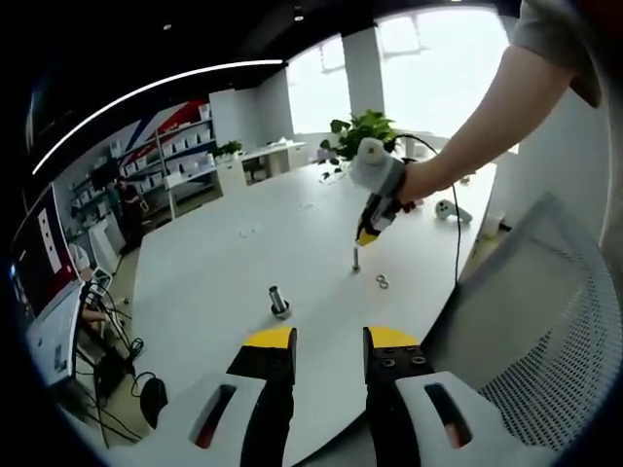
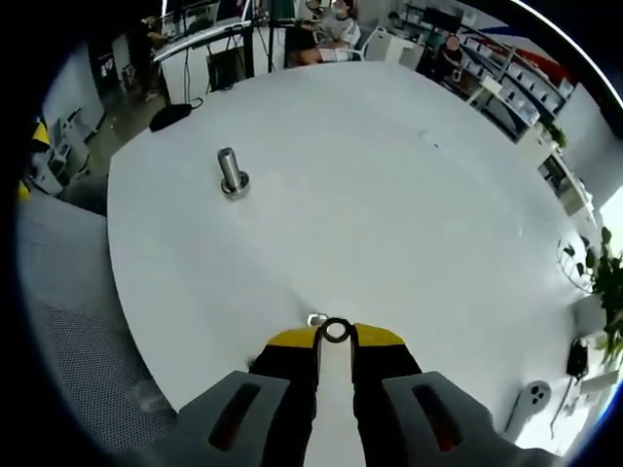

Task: Place the washer onto the threaded stud by aligning its center hole with the stud, sliding it down to the base, and recovering from edge contact or off-axis alignment until the washer reaches the visible bottom stop.

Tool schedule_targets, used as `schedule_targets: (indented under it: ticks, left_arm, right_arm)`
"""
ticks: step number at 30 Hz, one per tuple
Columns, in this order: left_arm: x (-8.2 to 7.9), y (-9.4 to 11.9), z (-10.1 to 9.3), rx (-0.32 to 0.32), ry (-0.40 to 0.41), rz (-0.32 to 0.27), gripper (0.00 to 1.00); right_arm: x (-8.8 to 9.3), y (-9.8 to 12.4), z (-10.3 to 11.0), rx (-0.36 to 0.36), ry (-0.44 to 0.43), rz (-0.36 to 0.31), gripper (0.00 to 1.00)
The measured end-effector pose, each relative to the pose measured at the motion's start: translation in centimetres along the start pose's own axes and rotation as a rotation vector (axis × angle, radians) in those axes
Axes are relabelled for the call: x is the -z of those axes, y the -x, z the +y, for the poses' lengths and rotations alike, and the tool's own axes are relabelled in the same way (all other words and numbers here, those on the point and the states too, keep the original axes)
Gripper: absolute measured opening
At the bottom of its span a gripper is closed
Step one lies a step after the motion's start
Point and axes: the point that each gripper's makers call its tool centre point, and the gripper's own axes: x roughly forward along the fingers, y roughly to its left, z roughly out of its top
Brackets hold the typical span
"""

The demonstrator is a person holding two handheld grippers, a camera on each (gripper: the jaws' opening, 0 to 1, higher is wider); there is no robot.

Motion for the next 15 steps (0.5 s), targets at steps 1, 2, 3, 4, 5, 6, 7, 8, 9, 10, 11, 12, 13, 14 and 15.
schedule_targets:
  ticks: [1,2,3,4,5,6,7,8,9,10,11,12,13,14,15]
  left_arm:
    - [0.01,-0.01,-0.01,0.0,-0.001,0.001,0.26]
    - [0.05,-0.03,-0.01,0.001,-0.001,0.002,0.26]
    - [0.06,-0.04,-0.03,0.002,-0.001,0.003,0.26]
    - [0.05,-0.05,-0.06,0.003,-0.003,0.003,0.26]
    - [0.06,-0.05,-0.08,0.004,-0.003,0.003,0.26]
    - [0.07,-0.06,-0.09,0.004,-0.003,0.004,0.26]
    - [0.1,-0.06,-0.1,0.005,-0.003,0.005,0.26]
    - [0.09,-0.06,-0.1,0.004,-0.003,0.005,0.26]
    - [0.07,-0.06,-0.09,0.004,-0.003,0.004,0.26]
    - [0.08,-0.07,-0.06,0.003,-0.002,0.004,0.26]
    - [0.09,-0.07,-0.05,0.003,-0.001,0.004,0.26]
    - [0.09,-0.06,-0.06,0.003,-0.001,0.004,0.26]
    - [0.07,-0.06,-0.08,0.004,0.0,0.003,0.26]
    - [0.05,-0.04,-0.09,0.004,-0.001,0.003,0.26]
    - [0.06,-0.05,-0.12,0.005,-0.002,0.003,0.26]
  right_arm:
    - [-0.08,-0.11,0.22,-0.004,0.006,0.002,0.14]
    - [-0.17,-0.23,0.38,-0.006,0.017,0.003,0.14]
    - [-0.2,-0.26,0.4,-0.006,0.02,0.003,0.14]
    - [-0.27,-0.34,0.45,-0.007,0.028,0.004,0.14]
    - [-0.27,-0.43,0.47,-0.009,0.031,0.007,0.14]
    - [-0.22,-0.51,0.49,-0.012,0.032,0.011,0.14]
    - [-0.21,-0.54,0.51,-0.014,0.032,0.012,0.14]
    - [-0.22,-0.52,0.54,-0.015,0.033,0.014,0.14]
    - [-0.24,-0.51,0.55,-0.015,0.033,0.015,0.14]
    - [-0.25,-0.55,0.6,-0.02,0.031,0.016,0.14]
    - [-0.24,-0.6,0.66,-0.024,0.031,0.017,0.14]
    - [-0.23,-0.63,0.67,-0.024,0.036,0.019,0.14]
    - [-0.15,-0.82,0.57,-0.023,0.042,0.023,0.14]
    - [-0.13,-0.83,0.63,-0.024,0.042,0.026,0.14]
    - [-0.12,-0.85,0.69,-0.026,0.04,0.029,0.14]
